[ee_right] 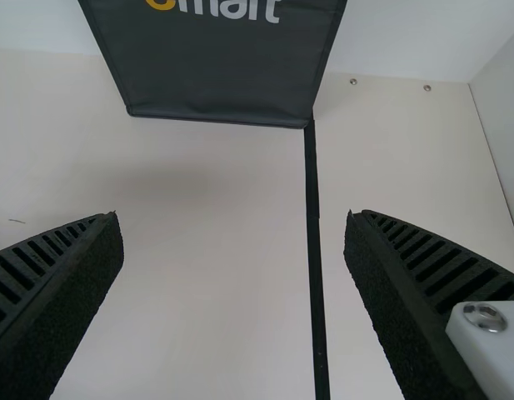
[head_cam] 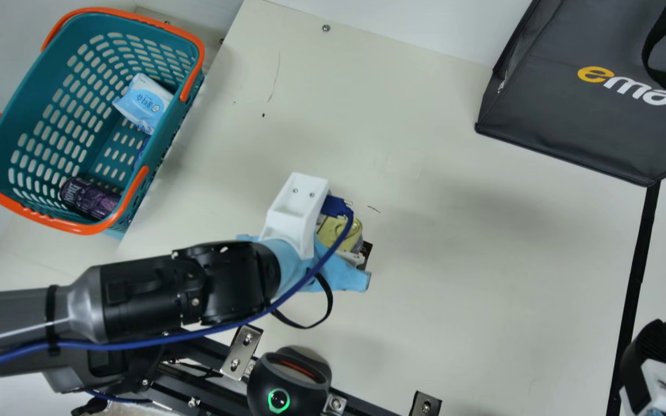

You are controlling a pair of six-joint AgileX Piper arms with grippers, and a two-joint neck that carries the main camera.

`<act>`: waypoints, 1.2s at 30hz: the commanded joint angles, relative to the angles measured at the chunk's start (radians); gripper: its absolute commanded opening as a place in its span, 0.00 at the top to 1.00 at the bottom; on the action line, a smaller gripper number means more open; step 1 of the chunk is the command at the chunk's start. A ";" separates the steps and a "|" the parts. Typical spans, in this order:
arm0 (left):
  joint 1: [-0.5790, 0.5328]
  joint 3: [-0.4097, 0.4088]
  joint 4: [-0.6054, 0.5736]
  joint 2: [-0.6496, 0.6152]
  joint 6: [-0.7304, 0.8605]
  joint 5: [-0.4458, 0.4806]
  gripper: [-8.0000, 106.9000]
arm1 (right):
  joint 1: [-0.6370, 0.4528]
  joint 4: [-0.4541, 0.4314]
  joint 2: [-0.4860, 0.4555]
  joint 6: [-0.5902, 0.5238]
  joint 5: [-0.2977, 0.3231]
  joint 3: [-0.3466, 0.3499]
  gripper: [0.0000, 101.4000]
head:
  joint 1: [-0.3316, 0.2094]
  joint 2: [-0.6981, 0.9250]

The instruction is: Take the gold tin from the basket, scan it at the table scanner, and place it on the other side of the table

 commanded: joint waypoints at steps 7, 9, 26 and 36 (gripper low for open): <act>-0.039 -0.010 -0.010 0.034 -0.037 -0.015 1.00 | 0.000 0.000 0.000 0.000 0.000 0.000 0.06 | -0.029 0.002; -0.037 -0.017 -0.015 0.048 -0.037 -0.026 1.00 | 0.000 0.000 0.000 0.000 0.000 0.000 0.06 | -0.029 0.002; 0.036 -0.242 -0.012 0.334 0.015 -0.124 1.00 | 0.000 0.000 0.000 0.000 0.000 0.000 0.06 | -0.029 0.002; 0.030 -0.382 0.046 0.487 -0.029 -0.117 1.00 | 0.000 -0.001 0.000 0.000 0.000 0.000 0.06 | -0.029 0.002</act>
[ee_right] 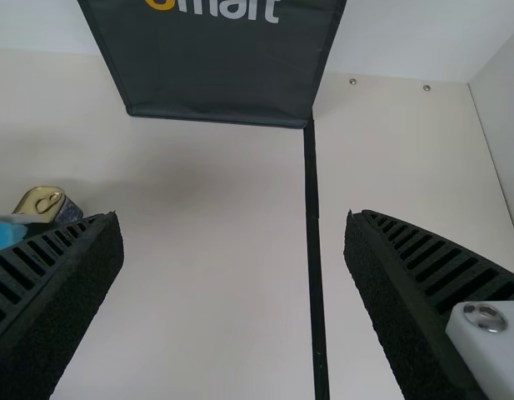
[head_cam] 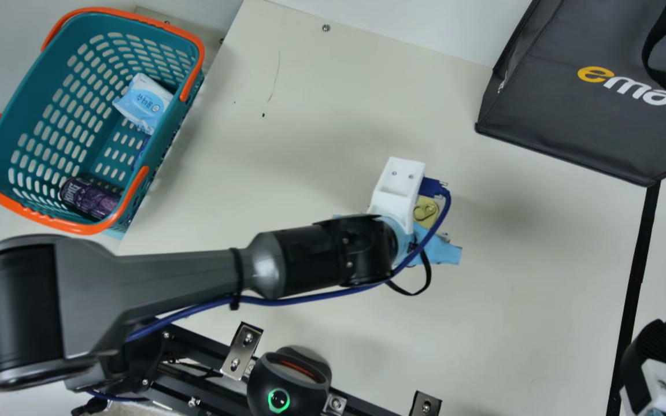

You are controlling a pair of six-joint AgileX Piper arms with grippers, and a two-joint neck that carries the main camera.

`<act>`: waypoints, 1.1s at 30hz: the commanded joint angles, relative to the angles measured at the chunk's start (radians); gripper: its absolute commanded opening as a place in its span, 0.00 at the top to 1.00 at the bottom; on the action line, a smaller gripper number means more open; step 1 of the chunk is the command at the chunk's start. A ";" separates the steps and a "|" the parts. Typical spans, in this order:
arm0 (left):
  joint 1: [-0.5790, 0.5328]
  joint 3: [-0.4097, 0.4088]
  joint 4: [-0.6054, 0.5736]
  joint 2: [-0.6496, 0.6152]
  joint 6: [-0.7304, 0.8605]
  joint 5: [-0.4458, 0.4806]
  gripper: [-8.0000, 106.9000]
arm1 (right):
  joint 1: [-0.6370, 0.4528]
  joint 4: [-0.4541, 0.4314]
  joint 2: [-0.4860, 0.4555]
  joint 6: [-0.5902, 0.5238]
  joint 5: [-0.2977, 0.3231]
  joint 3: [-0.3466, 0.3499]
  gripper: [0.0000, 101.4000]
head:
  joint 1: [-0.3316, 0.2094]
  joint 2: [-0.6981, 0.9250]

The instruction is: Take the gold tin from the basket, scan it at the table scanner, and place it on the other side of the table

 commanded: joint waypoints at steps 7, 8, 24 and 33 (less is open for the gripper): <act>-0.028 -0.075 0.044 0.083 -0.071 0.023 1.00 | 0.000 0.000 0.000 0.000 0.000 0.000 0.06 | -0.029 0.004; -0.031 -0.080 0.049 0.089 -0.079 0.026 1.00 | 0.000 0.000 0.000 0.000 0.000 0.000 0.06 | -0.029 0.004; -0.057 -0.104 0.079 0.120 -0.145 0.048 0.59 | 0.000 0.000 0.000 0.000 0.000 0.000 0.06 | -0.029 0.004; -0.048 -0.080 0.051 0.106 -0.127 0.013 0.33 | 0.000 0.000 0.000 0.000 0.000 0.000 0.06 | -0.029 0.004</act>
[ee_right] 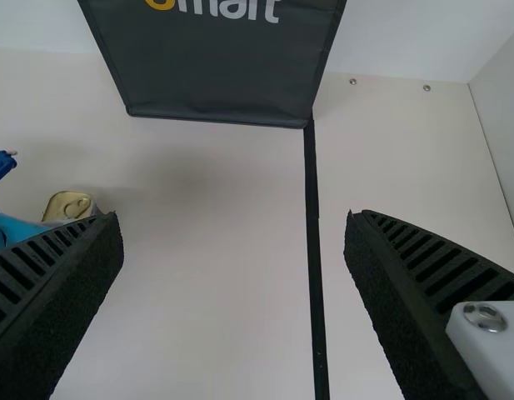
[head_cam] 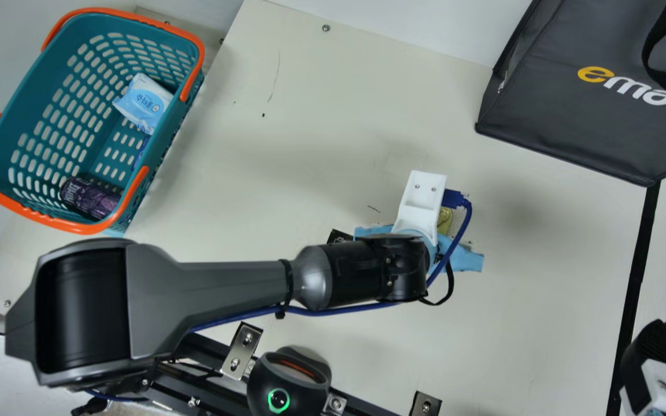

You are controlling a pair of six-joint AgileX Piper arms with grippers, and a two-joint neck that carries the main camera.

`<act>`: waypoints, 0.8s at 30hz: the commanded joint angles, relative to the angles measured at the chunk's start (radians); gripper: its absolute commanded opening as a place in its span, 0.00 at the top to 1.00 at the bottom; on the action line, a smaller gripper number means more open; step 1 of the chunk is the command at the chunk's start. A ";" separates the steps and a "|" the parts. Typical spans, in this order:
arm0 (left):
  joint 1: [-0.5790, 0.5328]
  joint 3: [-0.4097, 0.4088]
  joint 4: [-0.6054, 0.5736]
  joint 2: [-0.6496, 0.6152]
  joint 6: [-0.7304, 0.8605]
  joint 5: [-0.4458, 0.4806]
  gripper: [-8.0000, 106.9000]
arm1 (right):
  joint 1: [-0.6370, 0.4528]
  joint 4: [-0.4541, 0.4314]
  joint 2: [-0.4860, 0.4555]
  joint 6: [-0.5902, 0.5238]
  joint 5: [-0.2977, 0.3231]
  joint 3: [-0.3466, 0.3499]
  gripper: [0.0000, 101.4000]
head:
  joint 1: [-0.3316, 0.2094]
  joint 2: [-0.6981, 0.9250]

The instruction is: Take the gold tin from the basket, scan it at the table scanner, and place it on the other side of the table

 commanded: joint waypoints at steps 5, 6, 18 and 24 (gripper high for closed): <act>0.022 0.039 -0.038 -0.025 0.033 -0.046 0.19 | 0.000 0.000 0.000 0.000 0.000 0.000 0.06 | -0.029 0.004; 0.029 0.048 -0.048 -0.033 0.041 -0.056 0.16 | 0.000 0.000 0.000 0.000 0.000 0.000 0.06 | -0.029 0.004; 0.167 0.245 -0.256 -0.218 0.263 -0.264 0.15 | 0.000 0.000 0.000 0.000 0.000 0.000 0.06 | -0.029 0.004; 0.249 0.359 -0.439 -0.340 0.484 -0.353 0.15 | 0.000 0.000 0.000 0.000 0.000 0.000 0.06 | -0.029 0.004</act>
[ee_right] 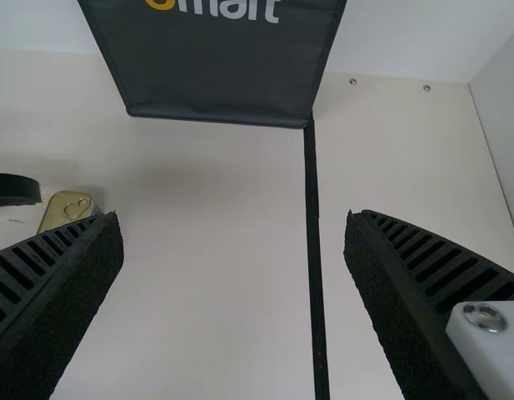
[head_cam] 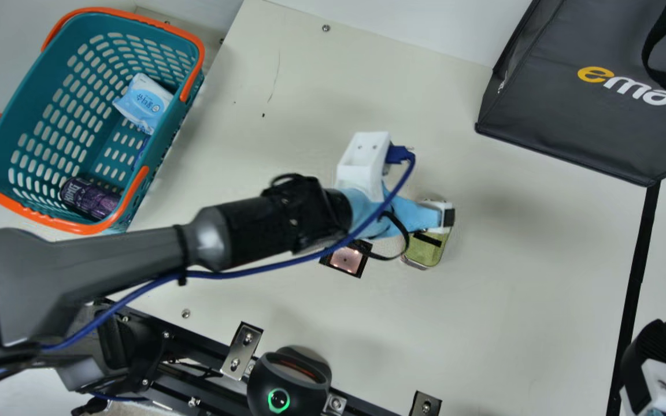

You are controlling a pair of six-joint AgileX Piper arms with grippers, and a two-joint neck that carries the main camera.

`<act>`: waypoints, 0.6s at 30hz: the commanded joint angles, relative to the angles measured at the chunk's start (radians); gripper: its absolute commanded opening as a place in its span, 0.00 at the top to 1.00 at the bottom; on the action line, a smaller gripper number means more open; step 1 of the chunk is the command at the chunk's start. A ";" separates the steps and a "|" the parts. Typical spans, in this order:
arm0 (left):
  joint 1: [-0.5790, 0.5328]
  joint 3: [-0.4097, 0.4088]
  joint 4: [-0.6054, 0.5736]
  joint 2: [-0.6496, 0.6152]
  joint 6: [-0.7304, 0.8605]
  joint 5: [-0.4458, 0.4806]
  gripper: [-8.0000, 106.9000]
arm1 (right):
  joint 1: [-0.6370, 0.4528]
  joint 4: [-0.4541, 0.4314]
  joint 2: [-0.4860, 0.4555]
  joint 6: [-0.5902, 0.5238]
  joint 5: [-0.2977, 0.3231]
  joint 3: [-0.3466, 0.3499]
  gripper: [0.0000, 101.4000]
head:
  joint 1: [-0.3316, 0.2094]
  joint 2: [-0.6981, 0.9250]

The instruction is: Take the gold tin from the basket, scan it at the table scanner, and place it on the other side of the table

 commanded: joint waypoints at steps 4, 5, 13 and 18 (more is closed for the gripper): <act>0.073 0.093 -0.215 -0.128 0.281 -0.043 0.15 | 0.000 0.000 0.000 0.000 0.000 0.000 0.06 | -0.029 0.004; 0.089 0.106 -0.248 -0.151 0.325 -0.042 0.15 | 0.000 0.000 0.000 0.000 0.000 0.000 0.06 | -0.029 0.004; 0.254 0.190 -0.472 -0.325 0.656 0.035 0.15 | 0.000 0.000 0.000 0.000 0.000 0.000 0.06 | -0.029 0.004; 0.388 0.233 -0.566 -0.420 0.848 0.114 0.15 | 0.000 0.000 0.000 0.000 0.000 0.000 0.06 | -0.029 0.004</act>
